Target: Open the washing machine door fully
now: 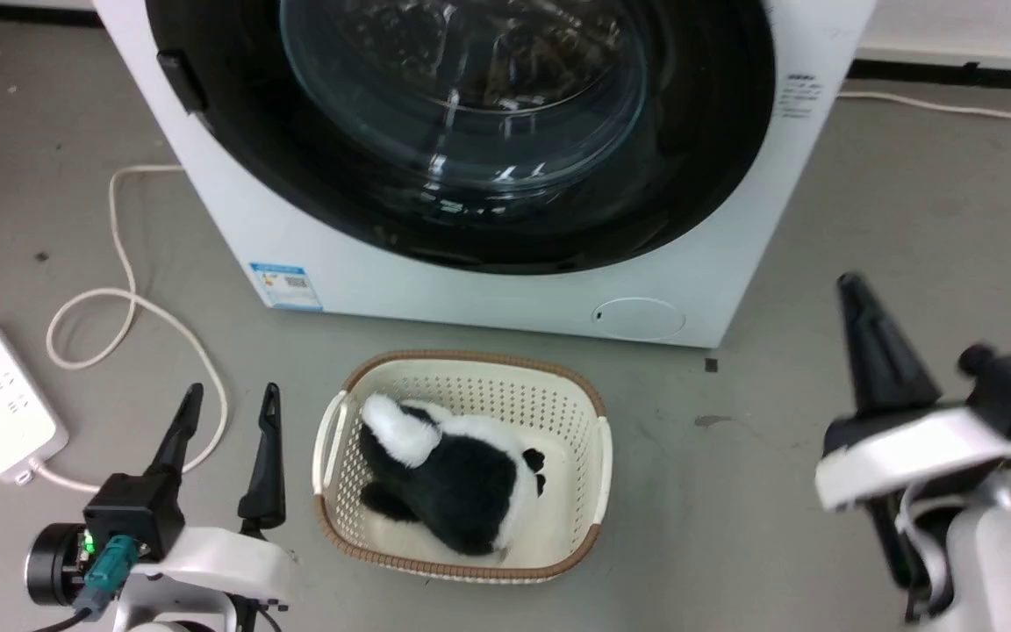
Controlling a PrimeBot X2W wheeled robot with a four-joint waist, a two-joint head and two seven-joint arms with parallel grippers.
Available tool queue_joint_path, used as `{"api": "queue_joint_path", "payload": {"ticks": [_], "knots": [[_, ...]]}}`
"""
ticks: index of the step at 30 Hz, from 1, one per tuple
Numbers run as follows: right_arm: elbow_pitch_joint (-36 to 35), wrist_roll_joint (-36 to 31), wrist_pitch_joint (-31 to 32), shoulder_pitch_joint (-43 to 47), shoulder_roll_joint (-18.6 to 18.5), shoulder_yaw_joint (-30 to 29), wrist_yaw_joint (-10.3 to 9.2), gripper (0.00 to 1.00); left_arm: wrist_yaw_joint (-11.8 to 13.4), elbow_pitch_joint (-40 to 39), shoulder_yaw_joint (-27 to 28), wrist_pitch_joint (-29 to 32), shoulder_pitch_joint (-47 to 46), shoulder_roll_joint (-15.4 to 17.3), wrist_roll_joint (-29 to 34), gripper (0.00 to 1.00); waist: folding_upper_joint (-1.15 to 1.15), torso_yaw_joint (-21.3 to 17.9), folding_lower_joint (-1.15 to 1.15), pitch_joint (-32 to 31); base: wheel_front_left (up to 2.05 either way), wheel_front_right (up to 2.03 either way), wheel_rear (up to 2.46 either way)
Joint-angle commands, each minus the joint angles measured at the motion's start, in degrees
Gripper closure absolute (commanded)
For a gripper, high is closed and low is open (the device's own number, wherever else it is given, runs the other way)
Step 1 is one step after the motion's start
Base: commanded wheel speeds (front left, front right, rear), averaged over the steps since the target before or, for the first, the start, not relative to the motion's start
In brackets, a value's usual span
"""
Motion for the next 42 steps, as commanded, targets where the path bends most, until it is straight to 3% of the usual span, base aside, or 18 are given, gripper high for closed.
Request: {"api": "queue_joint_path", "payload": {"ticks": [1, 8, 10, 20, 26, 35, 42], "knots": [[1.16, 2.14, 0.44, -2.86, 0.13, -0.76, -0.04, 1.0, -0.48, -0.07, 0.29, -0.64, -1.19, 0.42, -0.69, 0.0, 0.0, 0.76, -0.01, 0.94, 0.0, 0.0, 0.0], [7.27, 9.16, 1.88, -10.67, 0.14, -2.36, -0.05, 1.0, -0.89, 0.2, 0.93, -1.48, -2.08, 1.04, -1.89, 0.0, 0.0, 2.16, -0.01, 3.11, 0.0, 0.0, 0.0], [12.83, 13.76, 3.0, -16.01, 0.15, -3.23, -0.05, 1.0, -1.12, 0.39, 1.02, -1.96, -2.53, 1.34, -2.55, 0.0, 0.0, 3.11, -0.01, 4.25, 0.0, 0.0, 0.0], [29.05, 23.11, 6.49, -30.76, 0.17, -5.63, -0.06, 1.0, -1.71, 0.88, 1.77, -3.15, -3.48, 2.08, -4.22, 0.0, 0.0, 5.31, -0.01, 6.96, 0.0, 0.0, 0.0], [38.23, 25.99, 7.58, -38.77, 0.18, -8.37, -0.06, 1.0, -2.06, 1.28, 2.24, -3.87, -4.06, 2.25, -5.0, 0.0, 0.0, 6.51, -0.01, 8.1, 0.0, 0.0, 0.0], [39.0, 26.23, 7.63, -40.05, -1.52, -13.63, -0.07, 1.0, -2.53, 2.0, 3.47, -4.83, -3.46, 2.14, -5.3, 0.0, 0.0, 7.18, -0.01, 7.71, 0.0, 0.0, 0.0], [37.71, 28.98, 12.5, -41.28, -1.31, -22.53, -0.07, 1.0, -2.94, 1.87, 3.68, -5.67, -3.17, 2.66, -5.47, 0.0, 0.0, 6.75, -0.01, 8.25, 0.0, 0.0, 0.0]]}}
